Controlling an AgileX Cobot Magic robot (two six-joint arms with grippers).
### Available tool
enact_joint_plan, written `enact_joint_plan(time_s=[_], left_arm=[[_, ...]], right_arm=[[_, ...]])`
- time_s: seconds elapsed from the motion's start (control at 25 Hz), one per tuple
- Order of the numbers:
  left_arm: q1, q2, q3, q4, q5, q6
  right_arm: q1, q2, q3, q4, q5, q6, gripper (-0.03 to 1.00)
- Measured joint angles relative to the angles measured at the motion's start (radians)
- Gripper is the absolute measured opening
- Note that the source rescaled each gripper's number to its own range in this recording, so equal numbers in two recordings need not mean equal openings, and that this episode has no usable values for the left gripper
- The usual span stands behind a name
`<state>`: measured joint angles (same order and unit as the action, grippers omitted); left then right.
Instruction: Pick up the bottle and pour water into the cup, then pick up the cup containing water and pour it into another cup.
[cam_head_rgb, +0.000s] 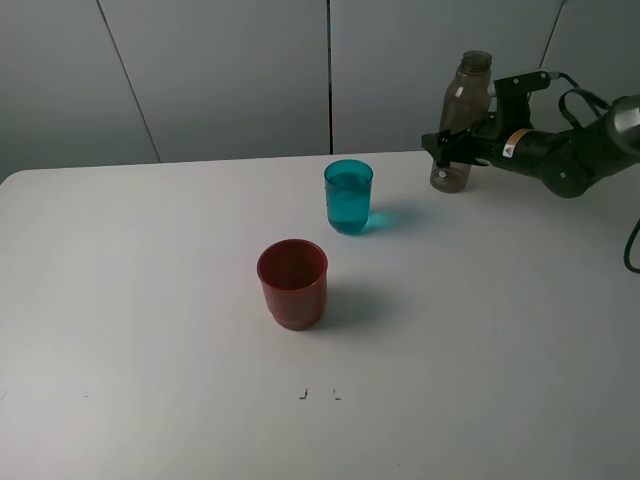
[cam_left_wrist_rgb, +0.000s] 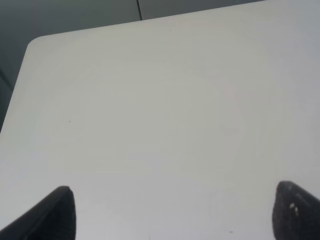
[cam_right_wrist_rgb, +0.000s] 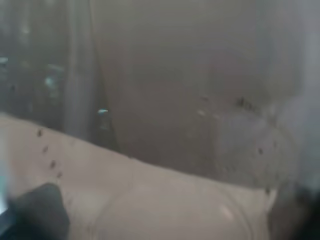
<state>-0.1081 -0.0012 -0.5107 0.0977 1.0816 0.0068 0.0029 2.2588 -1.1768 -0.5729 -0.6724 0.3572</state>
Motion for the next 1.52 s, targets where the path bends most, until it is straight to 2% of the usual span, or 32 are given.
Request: enact_joint_plan(time_s=[0.4,0.6,0.76,0.88,1.08,1.36,1.52], left_arm=[[0.0,0.0,0.0,0.0,0.0,0.0],[0.0,0.0,0.0,0.0,0.0,0.0],[0.0,0.0,0.0,0.0,0.0,0.0],[0.0,0.0,0.0,0.0,0.0,0.0],[0.0,0.0,0.0,0.0,0.0,0.0],[0.0,0.0,0.0,0.0,0.0,0.0],[0.0,0.0,0.0,0.0,0.0,0.0]], right_arm=[[-0.003,-0.109,0.166,-0.013,0.123,0.0,0.99],[-0.003,-0.177,0.274,-0.019,0.132,0.0,0.99],[-0.003,-0.214,0.353,-0.081,0.13,0.014,0.99],[-0.003,-0.219,0.404,-0.169,0.097,0.042,0.99],[0.009,-0.219,0.43,-0.3,-0.009,0.046,0.99],[0.053,-0.191,0.43,-0.305,-0.091,-0.039,0.99],[0.089,-0.145,0.405,-0.287,-0.101,-0.069,0.99]])
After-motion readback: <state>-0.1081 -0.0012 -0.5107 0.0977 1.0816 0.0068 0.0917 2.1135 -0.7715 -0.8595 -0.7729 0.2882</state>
